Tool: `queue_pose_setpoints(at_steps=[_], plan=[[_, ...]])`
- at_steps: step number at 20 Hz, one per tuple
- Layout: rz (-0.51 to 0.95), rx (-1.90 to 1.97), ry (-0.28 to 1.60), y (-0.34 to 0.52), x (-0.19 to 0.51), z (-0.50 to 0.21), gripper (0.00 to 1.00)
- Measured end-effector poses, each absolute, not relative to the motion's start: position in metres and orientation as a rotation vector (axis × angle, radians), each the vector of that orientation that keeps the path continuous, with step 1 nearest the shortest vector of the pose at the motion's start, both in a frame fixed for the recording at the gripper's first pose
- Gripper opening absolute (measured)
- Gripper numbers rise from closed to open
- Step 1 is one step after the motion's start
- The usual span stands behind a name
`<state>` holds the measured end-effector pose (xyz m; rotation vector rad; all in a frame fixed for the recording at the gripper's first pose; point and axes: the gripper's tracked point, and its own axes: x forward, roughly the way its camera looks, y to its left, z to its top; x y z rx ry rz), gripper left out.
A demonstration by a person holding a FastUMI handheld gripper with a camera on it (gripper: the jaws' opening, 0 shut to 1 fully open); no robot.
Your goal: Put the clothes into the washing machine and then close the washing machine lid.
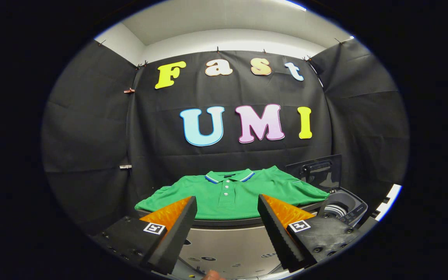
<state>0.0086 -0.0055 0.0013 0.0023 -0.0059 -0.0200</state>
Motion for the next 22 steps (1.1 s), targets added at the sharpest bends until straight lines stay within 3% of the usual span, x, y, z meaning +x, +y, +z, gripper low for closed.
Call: queue_pose_setpoints(at_steps=[13,22], plan=[[-0.025,0.003,0.006,-0.005,0.021,-0.001,0.99],[-0.027,0.013,0.019,-0.007,0.068,0.021,0.99]])
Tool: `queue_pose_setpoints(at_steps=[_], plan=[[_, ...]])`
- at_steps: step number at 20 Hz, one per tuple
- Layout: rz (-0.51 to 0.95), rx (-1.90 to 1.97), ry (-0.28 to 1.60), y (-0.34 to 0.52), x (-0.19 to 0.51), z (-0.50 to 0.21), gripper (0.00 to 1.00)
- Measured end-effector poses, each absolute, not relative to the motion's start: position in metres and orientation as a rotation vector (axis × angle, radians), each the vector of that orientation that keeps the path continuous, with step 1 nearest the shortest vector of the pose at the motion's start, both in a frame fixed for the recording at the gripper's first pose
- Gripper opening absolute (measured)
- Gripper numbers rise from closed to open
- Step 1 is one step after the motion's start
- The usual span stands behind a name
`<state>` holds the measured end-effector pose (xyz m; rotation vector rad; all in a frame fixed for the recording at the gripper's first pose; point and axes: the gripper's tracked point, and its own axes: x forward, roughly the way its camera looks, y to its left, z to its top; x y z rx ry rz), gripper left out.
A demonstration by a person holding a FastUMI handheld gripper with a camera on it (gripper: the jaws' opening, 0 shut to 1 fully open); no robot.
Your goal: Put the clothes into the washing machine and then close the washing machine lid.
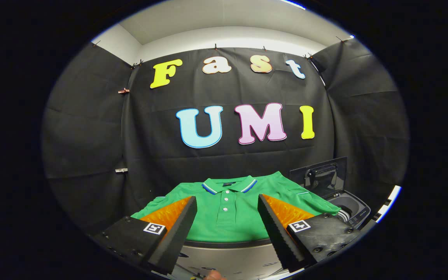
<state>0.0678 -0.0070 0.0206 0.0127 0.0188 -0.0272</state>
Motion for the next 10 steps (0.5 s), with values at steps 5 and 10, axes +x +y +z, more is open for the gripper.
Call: queue_pose_setpoints(at_steps=[5,10], plan=[[-0.024,0.023,0.086,-0.007,0.104,0.024,0.99],[-0.035,0.059,0.195,-0.011,0.140,0.016,0.99]])
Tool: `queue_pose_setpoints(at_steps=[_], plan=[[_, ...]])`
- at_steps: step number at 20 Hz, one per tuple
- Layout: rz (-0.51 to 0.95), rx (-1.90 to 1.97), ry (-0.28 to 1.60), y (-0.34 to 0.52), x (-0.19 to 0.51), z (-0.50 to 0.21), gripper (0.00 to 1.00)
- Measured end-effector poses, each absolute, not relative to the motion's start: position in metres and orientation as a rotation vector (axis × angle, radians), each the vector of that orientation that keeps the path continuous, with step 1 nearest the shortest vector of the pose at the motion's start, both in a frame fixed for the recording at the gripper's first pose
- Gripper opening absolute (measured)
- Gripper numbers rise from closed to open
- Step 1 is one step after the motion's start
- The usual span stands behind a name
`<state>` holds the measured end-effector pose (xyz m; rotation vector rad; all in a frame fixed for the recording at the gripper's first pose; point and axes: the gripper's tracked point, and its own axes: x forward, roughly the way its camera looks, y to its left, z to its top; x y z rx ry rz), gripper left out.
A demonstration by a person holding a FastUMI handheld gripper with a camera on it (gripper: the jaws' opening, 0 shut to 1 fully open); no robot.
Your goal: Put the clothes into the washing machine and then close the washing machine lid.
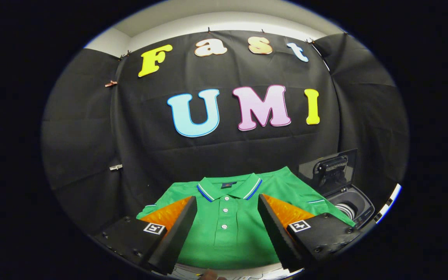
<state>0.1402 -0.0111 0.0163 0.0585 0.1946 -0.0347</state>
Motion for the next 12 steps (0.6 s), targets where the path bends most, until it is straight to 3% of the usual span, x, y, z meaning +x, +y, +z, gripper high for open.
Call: queue_pose_setpoints(at_steps=[12], plan=[[-0.036,0.026,0.486,-0.019,0.194,-0.035,0.99]])
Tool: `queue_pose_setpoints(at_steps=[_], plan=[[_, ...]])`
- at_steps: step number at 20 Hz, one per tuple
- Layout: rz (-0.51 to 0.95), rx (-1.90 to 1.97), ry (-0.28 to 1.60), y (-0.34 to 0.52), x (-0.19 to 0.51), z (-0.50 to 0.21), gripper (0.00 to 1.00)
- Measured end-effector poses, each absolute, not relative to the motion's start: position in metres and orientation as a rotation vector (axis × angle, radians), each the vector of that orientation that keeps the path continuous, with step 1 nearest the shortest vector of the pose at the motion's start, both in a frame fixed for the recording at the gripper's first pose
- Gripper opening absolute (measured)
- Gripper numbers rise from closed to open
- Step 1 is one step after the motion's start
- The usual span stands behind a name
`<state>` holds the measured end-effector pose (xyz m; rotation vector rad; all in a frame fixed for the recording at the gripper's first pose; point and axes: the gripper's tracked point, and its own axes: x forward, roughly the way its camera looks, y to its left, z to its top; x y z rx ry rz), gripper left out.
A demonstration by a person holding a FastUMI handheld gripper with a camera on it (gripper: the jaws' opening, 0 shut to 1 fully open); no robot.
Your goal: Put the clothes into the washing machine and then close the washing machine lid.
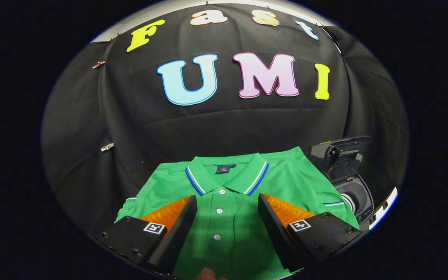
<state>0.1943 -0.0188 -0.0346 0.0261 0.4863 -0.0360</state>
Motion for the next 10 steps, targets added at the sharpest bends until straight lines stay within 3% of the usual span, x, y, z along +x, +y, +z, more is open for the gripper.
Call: queue_pose_setpoints(at_steps=[10], plan=[[-0.085,-0.011,0.826,-0.026,0.214,-0.061,1.00]])
